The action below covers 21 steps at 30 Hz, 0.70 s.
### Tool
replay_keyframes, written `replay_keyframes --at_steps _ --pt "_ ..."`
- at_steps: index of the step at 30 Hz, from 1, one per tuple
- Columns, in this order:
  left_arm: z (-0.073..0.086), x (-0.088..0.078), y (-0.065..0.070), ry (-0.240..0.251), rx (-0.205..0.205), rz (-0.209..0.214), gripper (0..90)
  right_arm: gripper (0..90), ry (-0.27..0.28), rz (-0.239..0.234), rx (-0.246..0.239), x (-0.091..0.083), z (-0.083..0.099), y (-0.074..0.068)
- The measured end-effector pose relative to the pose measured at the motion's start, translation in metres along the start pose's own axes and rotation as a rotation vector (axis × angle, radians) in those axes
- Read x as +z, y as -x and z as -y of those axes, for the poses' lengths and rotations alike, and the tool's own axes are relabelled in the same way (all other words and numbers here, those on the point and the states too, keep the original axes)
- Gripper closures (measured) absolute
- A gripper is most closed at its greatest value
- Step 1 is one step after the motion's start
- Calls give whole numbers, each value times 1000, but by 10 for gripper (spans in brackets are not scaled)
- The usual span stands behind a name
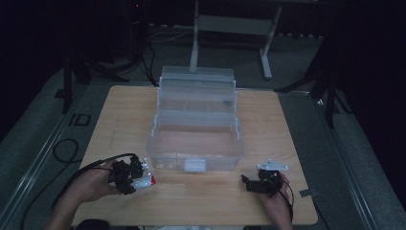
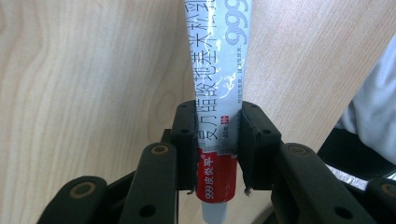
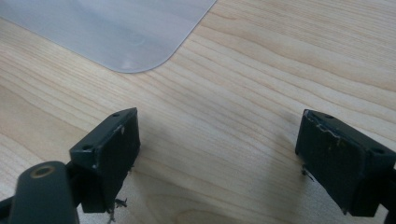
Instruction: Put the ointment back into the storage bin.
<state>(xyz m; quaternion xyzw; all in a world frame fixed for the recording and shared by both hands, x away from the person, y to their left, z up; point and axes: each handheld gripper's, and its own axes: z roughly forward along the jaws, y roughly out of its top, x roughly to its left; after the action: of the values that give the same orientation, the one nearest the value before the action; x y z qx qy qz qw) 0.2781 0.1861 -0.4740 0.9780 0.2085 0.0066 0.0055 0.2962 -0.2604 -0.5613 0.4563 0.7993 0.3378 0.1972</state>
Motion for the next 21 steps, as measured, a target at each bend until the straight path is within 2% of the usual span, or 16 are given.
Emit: replay_keyframes --at_steps 5,9,17,21 --pt "-1 -8 0 13 25 -17 704 136 0 0 0 0 0 0" --pt "-1 -15 -2 31 37 -7 704 136 0 0 0 0 0 0" --pt "-4 -26 -5 35 60 -24 704 136 0 0 0 0 0 0" --pt "-5 -32 -5 57 76 -24 704 136 0 0 1 0 0 0"
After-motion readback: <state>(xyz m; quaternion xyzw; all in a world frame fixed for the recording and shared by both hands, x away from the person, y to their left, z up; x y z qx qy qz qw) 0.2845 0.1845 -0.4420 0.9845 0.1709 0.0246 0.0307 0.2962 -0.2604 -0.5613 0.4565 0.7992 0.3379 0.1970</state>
